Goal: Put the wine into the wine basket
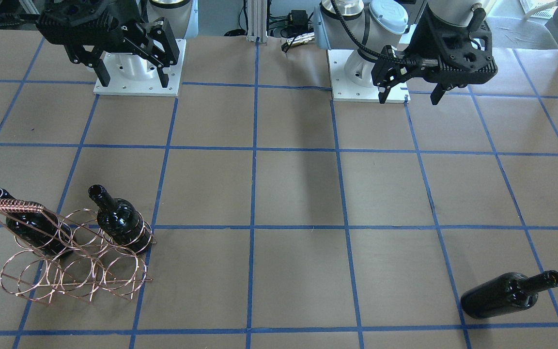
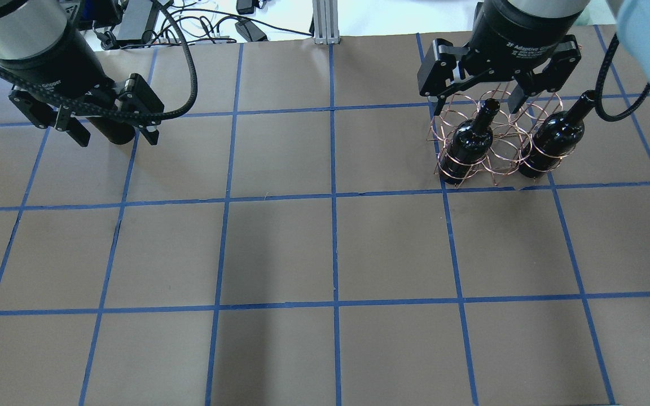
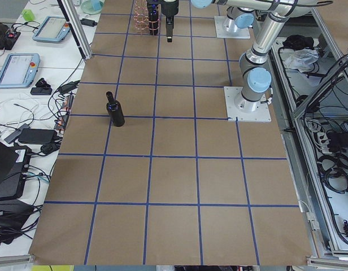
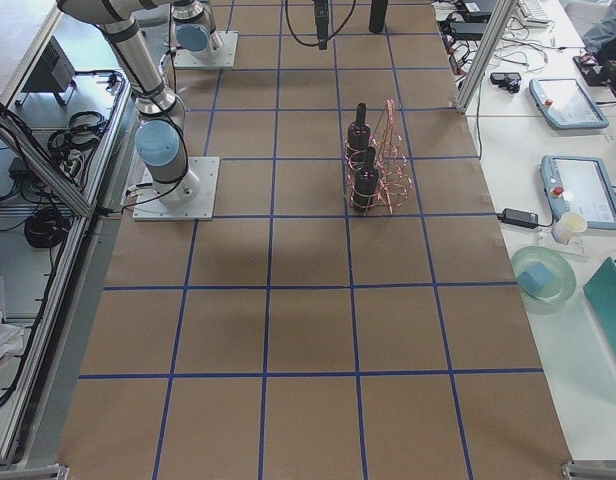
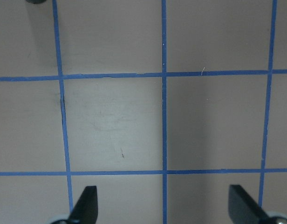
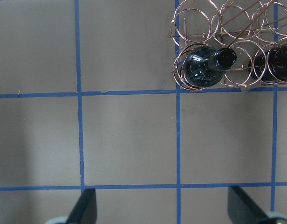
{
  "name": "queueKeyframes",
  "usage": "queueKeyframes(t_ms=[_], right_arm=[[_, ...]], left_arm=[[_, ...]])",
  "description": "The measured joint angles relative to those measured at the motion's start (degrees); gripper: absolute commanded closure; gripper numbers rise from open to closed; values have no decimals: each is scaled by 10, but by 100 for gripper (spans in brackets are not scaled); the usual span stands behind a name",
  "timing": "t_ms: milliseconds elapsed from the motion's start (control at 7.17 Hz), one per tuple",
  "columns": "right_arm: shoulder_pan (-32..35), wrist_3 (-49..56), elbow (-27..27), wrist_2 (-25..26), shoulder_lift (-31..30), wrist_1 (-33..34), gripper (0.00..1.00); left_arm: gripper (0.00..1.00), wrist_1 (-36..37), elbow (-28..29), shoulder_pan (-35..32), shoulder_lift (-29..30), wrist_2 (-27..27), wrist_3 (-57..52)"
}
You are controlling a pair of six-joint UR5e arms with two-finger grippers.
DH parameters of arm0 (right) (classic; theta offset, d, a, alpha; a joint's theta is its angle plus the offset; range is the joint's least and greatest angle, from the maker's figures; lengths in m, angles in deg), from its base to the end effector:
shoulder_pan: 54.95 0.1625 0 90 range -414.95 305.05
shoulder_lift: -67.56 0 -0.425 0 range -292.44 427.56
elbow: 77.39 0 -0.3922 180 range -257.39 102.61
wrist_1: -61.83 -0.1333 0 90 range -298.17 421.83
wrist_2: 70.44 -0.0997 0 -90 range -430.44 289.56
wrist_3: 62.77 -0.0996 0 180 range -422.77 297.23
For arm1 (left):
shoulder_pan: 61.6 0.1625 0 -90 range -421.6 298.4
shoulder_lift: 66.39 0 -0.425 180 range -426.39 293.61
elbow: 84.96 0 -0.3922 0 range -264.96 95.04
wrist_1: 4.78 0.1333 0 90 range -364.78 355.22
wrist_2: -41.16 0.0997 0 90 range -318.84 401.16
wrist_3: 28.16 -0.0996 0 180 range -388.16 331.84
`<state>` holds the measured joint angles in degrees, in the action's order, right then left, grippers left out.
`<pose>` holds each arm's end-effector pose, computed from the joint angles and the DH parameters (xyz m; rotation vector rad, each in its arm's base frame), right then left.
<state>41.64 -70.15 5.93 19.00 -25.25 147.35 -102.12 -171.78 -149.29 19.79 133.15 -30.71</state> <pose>0.1878 -0.4555 0.5611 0.0208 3.1183 -0.1336 -0.1112 -0.4649 0.5342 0.0067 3.1071 0.0115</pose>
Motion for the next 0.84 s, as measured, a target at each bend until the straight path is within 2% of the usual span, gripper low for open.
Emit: queueKeyframes(t_ms=[279,837], right_arm=[[0,0,0,0,0,1,0],[0,0,0,1,0,-1,0]], left_arm=[[0,7,0,12,4,14,0],[0,21,9,109,17,6,-11]])
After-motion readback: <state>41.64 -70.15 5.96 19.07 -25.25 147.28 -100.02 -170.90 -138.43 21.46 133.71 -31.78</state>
